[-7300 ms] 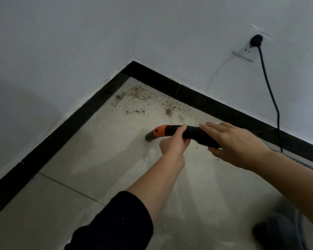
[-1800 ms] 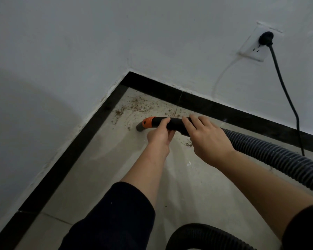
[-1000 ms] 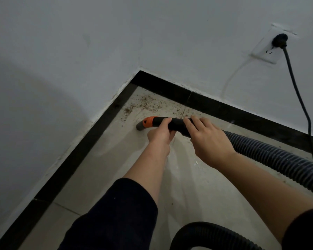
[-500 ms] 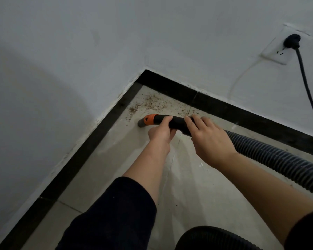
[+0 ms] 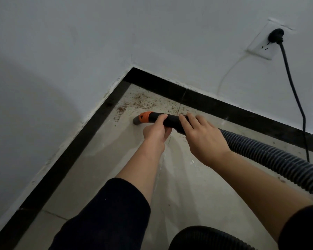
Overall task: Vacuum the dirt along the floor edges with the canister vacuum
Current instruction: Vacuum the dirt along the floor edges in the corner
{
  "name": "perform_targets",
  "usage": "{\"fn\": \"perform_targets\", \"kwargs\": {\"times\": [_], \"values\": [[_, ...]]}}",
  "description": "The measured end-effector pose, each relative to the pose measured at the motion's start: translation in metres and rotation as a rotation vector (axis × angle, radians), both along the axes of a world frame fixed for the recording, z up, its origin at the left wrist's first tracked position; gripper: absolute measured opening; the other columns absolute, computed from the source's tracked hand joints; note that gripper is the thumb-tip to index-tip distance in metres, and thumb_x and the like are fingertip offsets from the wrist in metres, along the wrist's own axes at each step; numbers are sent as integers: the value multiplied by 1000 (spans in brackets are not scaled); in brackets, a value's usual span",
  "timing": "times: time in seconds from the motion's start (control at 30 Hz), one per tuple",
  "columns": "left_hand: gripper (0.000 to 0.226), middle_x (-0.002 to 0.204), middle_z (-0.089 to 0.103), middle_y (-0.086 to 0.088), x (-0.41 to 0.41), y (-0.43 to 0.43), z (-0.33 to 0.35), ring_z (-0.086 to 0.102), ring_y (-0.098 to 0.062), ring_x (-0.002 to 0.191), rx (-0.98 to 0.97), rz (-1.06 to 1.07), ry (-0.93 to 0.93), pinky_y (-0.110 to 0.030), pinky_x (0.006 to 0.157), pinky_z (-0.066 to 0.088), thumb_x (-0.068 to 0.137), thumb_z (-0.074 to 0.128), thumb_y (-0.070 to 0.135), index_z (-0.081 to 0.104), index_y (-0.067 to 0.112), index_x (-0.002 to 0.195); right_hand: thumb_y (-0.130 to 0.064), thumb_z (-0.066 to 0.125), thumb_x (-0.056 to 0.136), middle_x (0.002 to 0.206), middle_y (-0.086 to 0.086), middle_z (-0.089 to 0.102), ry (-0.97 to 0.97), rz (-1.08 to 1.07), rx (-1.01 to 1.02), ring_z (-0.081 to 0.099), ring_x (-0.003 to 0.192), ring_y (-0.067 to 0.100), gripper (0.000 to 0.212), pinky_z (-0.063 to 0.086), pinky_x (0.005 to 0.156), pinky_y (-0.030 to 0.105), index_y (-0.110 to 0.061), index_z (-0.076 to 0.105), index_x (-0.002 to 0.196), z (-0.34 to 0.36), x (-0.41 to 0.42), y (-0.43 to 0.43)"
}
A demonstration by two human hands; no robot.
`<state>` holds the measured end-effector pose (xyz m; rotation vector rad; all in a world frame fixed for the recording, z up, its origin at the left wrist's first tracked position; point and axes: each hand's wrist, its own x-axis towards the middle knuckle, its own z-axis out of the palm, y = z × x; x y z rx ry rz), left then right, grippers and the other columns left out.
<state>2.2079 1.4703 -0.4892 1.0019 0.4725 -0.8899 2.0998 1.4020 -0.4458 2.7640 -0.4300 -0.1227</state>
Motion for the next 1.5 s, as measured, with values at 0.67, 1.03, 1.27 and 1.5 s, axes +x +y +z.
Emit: {"fn": "perform_targets", "kwargs": {"times": [0.67, 1.03, 1.27, 1.5], "values": [[22, 95, 69, -14, -17, -25, -1, 68, -16, 78, -4, -19, 10, -24, 77, 57, 88, 70, 16, 56, 6, 101, -11, 70, 82, 139, 20, 47, 12, -42, -1, 53, 117, 36, 73, 48, 95, 43, -3, 35, 145, 0, -18, -19], [20, 91, 71, -12, -18, -30, -6, 69, -14, 78, 15, -42, -2, -24, 77, 57, 87, 71, 18, 61, 6, 99, -16, 78, 76, 130, 18, 56, -15, -41, -45, 60, 106, 32, 73, 53, 84, 39, -5, 44, 140, -11, -22, -25], [26, 95, 71, -12, -12, -27, -12, 70, -14, 81, 33, -24, -4, -22, 74, 56, 87, 72, 19, 62, 5, 107, -16, 81, 72, 124, 16, 59, -49, -40, -47, 62, 99, 31, 74, 55, 75, 37, -5, 47, 137, -20, -16, -20], [28, 95, 71, -12, -8, -22, -12, 69, -14, 80, 30, 8, -12, -20, 70, 56, 87, 72, 17, 63, 2, 108, -16, 80, 72, 122, 17, 59, -68, -28, -70, 63, 96, 30, 73, 55, 73, 36, -5, 47, 136, -25, -10, -18]]}}
